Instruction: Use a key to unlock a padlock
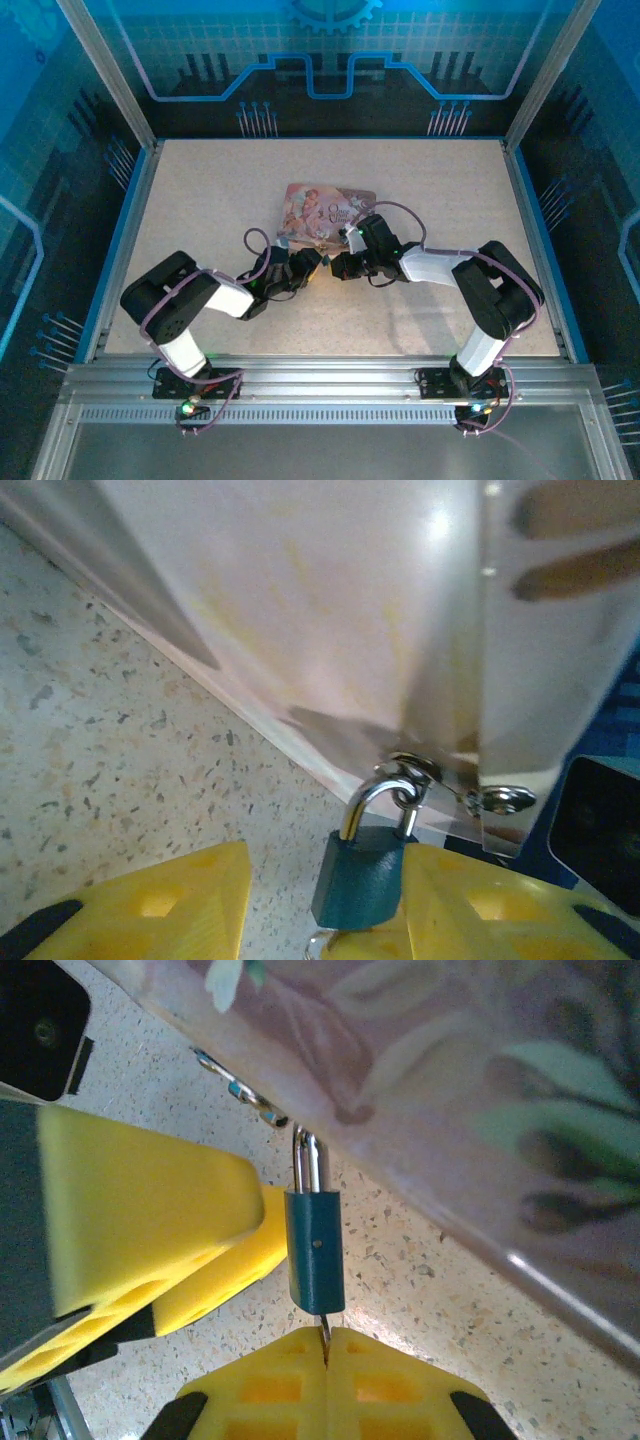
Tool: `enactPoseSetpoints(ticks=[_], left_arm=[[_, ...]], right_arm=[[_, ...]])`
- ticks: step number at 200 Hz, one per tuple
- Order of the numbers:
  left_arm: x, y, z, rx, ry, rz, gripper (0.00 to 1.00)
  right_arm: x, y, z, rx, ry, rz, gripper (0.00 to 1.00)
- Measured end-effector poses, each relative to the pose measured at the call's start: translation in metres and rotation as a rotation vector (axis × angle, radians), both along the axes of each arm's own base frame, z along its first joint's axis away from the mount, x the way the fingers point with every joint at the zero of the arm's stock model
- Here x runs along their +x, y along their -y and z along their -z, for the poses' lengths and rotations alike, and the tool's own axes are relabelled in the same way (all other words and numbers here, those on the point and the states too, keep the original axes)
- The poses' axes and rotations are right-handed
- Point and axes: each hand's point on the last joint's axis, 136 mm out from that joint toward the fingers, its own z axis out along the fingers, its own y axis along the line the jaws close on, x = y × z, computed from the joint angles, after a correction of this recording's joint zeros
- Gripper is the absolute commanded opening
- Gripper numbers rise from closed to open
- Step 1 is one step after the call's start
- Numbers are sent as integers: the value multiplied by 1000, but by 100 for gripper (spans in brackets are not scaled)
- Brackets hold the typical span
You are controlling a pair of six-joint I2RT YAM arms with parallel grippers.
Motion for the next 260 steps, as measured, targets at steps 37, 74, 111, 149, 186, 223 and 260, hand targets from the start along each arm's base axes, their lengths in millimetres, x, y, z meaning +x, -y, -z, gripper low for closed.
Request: enactPoseSetpoints(ticks=[37, 74, 111, 149, 186, 223, 260], left_arm=[[4, 3, 4, -37, 4, -13, 45], [7, 6, 5, -63, 10, -18, 45], [8, 9, 5, -79, 19, -17, 47], [10, 13, 6, -92, 20, -17, 48], [12, 14, 3, -104, 30, -17, 45], [12, 16, 3, -105, 34, -12, 54], [10, 21, 0, -110, 38, 6, 58]], right_arm=[[1, 1, 1, -4, -1, 3, 0], [2, 1, 2, -10, 1, 8, 0], [3, 2, 3, -11, 0, 15, 0], [4, 3, 3, -13, -4, 26, 0], [4, 3, 3, -16, -3, 30, 0], [4, 3, 3, -14, -6, 32, 0], [2, 1, 2, -2, -20, 30, 0]])
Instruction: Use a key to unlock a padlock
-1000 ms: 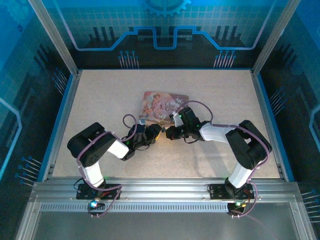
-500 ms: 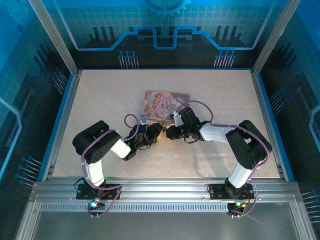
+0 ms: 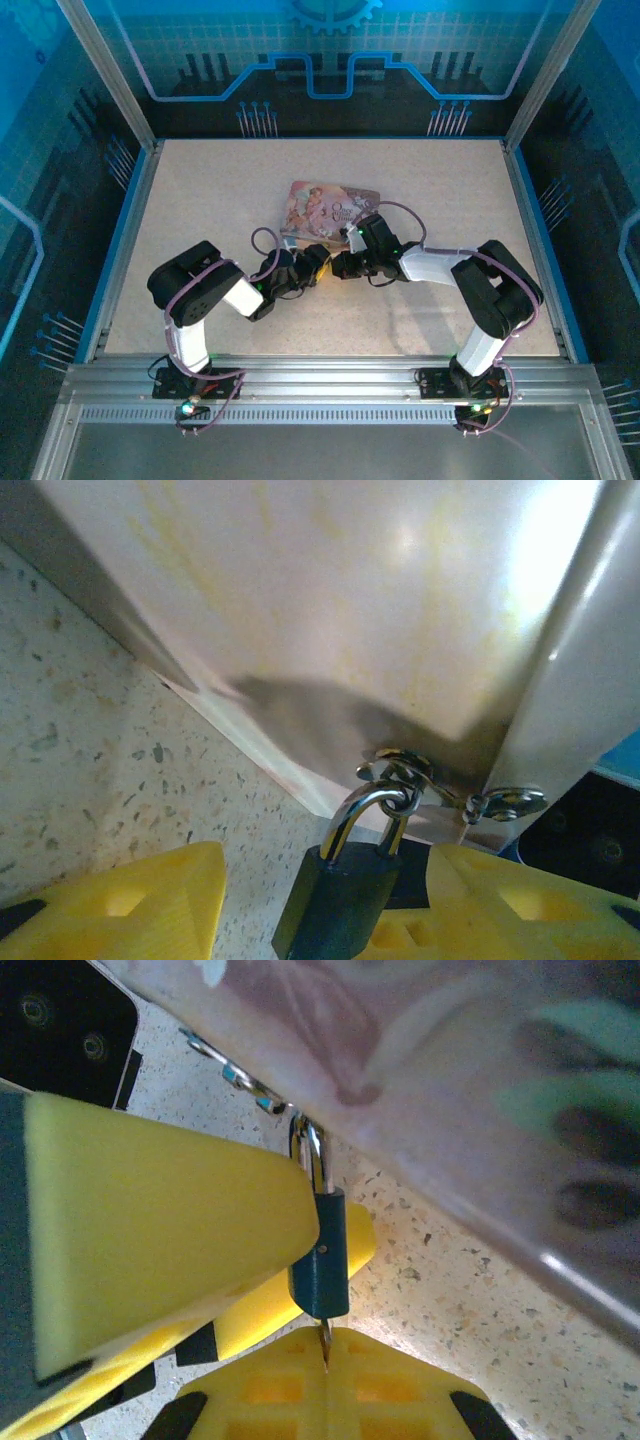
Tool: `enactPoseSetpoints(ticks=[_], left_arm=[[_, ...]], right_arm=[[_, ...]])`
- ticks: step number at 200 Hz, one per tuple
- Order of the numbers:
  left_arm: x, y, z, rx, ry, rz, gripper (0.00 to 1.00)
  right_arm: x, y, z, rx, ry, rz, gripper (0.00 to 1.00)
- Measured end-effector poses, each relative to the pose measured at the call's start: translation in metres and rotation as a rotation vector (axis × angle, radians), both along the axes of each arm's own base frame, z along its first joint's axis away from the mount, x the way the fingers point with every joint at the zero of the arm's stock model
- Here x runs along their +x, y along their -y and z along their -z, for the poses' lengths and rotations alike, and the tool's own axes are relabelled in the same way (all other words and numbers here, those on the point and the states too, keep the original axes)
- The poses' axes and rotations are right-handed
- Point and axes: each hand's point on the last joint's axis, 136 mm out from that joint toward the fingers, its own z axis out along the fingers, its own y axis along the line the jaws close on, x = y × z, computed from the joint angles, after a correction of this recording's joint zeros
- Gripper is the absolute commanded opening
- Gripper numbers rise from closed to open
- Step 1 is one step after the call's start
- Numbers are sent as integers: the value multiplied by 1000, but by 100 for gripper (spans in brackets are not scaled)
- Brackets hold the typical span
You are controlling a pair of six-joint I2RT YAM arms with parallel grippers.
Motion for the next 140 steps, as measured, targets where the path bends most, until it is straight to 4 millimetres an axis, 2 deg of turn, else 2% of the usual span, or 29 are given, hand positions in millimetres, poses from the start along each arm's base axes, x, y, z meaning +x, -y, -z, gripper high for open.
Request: enactPoseSetpoints(ticks=[81, 121, 140], left_arm=[[1, 0, -2, -4, 10, -1, 29], [2, -1, -4, 11, 29, -4, 18], [2, -1, -4, 14, 30, -4, 12]], right_arm=[[1, 0, -1, 8, -6, 4, 0], [4, 0, -3, 24, -3, 8, 0], [4, 0, -5, 38, -7, 6, 5]])
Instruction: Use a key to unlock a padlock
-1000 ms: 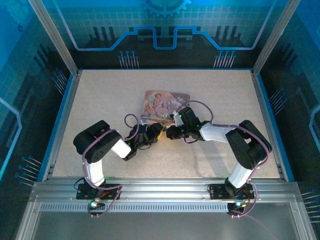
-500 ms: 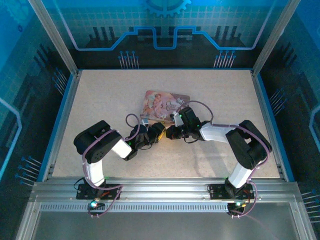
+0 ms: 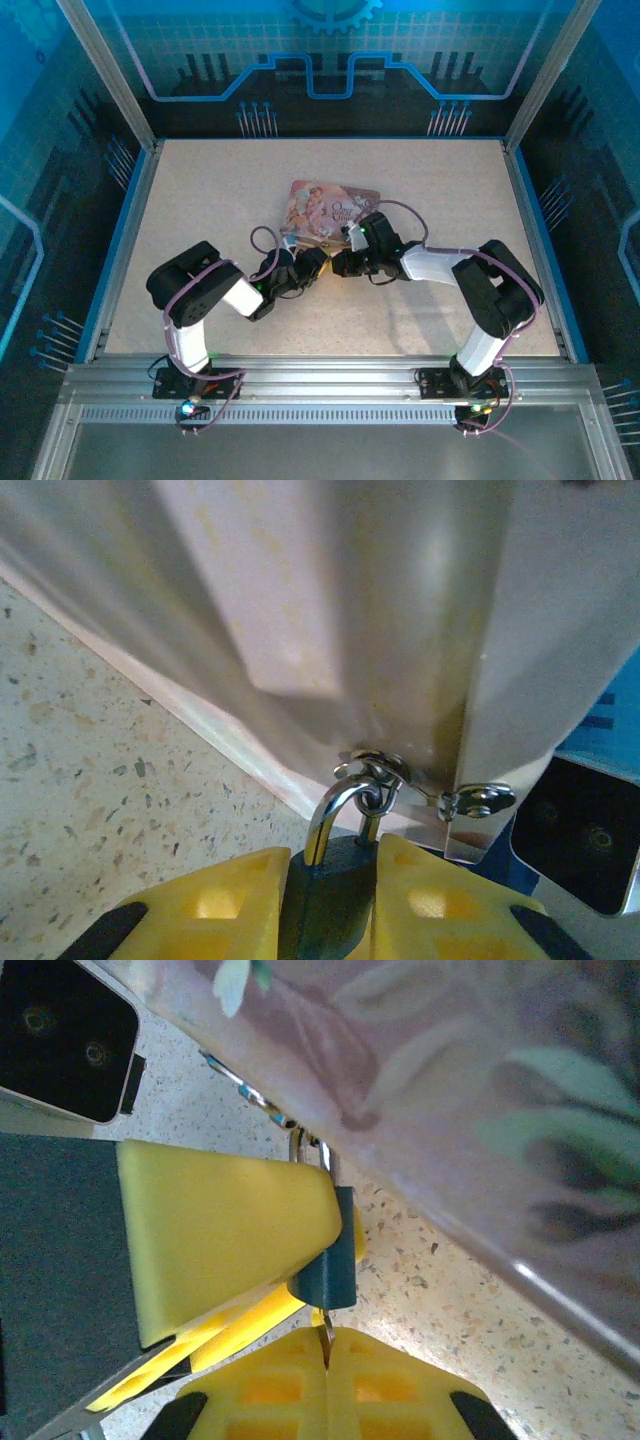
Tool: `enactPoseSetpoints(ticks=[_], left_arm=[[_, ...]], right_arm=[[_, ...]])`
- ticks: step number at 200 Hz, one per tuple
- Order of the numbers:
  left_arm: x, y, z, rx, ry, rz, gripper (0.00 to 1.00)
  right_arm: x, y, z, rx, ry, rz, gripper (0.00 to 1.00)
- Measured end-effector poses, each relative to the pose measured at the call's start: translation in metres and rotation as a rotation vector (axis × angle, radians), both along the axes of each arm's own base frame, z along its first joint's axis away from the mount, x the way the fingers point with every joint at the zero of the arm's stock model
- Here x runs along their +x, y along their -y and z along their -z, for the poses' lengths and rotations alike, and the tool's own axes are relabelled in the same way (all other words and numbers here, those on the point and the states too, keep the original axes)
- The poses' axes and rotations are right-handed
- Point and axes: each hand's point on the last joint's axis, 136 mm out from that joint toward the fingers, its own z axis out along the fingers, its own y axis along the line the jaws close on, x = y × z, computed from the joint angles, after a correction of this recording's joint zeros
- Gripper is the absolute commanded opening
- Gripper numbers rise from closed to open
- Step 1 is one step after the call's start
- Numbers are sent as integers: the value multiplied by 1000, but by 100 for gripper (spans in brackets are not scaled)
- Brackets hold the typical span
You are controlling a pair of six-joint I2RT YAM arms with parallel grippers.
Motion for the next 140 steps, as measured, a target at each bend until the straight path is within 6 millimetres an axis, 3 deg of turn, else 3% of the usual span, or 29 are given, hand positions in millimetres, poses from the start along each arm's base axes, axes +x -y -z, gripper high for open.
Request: enactPoseSetpoints(ticks=[47, 91, 113, 140], left_arm=[[0, 1, -8, -3, 10, 3, 1], [1, 2, -9, 7, 7, 9, 0], [1, 2, -9, 18, 3, 11, 0], [0, 1, -10, 24, -5, 12, 0]], right_arm=[[-5, 7, -7, 27, 30, 9, 30], [-9, 28, -22, -4, 120, 27, 47], [-10, 41, -40, -40, 219, 31, 52], [-8, 54, -77, -104, 437, 17, 55]])
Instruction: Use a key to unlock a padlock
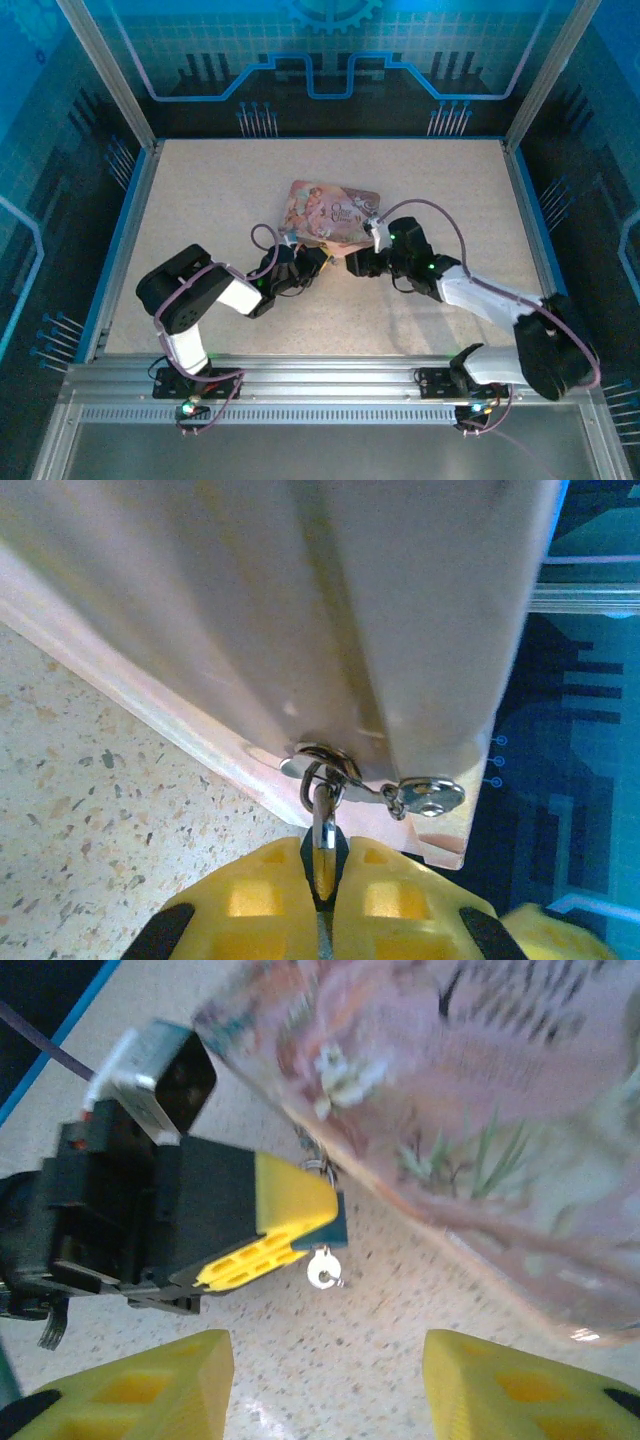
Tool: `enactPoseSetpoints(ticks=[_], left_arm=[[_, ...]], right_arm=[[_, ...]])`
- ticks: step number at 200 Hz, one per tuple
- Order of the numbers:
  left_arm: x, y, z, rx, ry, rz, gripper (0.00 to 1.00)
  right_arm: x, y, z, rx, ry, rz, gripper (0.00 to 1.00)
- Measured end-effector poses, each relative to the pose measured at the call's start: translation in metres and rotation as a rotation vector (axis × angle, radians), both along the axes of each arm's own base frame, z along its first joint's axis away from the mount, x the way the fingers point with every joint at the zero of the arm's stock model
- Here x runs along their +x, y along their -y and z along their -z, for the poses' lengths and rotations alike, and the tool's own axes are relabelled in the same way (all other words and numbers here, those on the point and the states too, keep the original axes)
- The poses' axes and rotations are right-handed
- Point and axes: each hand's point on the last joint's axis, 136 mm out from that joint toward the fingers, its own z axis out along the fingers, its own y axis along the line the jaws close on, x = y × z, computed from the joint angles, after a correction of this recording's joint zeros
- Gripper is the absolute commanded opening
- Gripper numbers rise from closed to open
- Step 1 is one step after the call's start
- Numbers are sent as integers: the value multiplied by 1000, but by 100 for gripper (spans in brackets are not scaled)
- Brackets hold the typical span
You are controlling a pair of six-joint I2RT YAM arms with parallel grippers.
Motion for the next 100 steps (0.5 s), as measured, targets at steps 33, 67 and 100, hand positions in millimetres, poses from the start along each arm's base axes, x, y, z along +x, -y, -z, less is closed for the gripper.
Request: enactPoseSetpoints(ticks=[33, 67, 100], left_arm=[[-1, -1, 0, 10, -13, 0, 0], [-4, -3, -2, 26, -34, -1, 0], [-5, -4, -2, 33, -60, -4, 0]], right_arm=[[-16, -5, -25, -164, 315, -133, 55], [-38, -15, -6, -391, 554, -329, 57], [-35, -20, 5, -578, 696, -400, 59]])
